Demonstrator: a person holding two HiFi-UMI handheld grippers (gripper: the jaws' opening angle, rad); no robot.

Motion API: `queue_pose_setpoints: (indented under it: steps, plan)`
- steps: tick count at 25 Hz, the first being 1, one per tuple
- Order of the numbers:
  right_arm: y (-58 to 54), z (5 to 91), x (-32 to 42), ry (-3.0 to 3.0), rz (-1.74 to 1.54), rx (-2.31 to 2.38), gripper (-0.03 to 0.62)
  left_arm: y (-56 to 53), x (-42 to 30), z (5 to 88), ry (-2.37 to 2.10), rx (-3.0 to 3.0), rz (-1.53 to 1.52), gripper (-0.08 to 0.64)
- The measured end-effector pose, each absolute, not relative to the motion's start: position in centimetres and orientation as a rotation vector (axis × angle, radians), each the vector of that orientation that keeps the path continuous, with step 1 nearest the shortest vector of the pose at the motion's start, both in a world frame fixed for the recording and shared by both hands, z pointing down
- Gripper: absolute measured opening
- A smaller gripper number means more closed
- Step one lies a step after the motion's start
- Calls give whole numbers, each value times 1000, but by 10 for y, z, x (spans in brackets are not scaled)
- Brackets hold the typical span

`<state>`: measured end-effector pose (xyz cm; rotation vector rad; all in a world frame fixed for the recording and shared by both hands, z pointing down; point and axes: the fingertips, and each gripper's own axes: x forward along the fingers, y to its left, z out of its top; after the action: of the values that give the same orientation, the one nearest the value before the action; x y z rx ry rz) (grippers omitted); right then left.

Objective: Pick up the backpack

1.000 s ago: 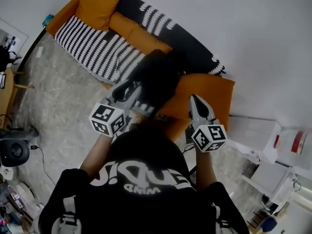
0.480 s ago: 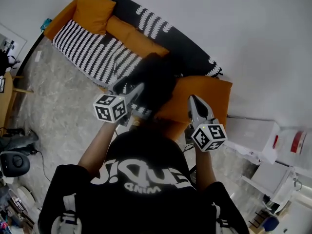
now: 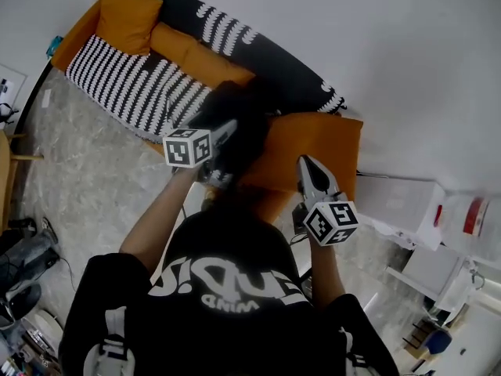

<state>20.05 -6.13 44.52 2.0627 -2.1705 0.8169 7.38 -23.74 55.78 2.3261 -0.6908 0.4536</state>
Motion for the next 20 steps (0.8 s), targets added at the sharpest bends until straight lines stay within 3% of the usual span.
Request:
queue_pose_setpoints:
  steps: [4,20]
  plan:
    - [-59,457,214,-2139,856,2068,2,-250,96,588,-727,2246,484,461]
    - [-83,485,258,-2096,969,2010,2,-289,159,661,-830,2041,577,477]
